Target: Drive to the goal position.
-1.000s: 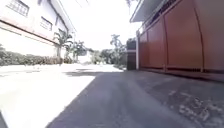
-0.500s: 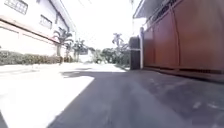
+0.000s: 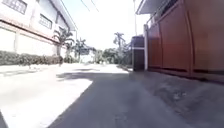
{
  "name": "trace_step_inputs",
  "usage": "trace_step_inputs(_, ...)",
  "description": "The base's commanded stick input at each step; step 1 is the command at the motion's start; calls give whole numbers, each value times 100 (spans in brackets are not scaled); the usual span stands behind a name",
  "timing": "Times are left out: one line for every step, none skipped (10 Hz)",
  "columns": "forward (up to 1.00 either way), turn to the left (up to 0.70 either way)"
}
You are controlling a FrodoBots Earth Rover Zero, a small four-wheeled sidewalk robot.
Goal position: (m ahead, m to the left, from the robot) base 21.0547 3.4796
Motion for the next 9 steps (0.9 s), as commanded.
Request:
trace_step_inputs(100,0)
trace_step_inputs(100,0)
trace_step_inputs(100,0)
trace_step_inputs(100,0)
trace_step_inputs(100,0)
trace_step_inputs(100,0)
trace_step_inputs(100,0)
trace_step_inputs(100,0)
trace_step_inputs(100,0)
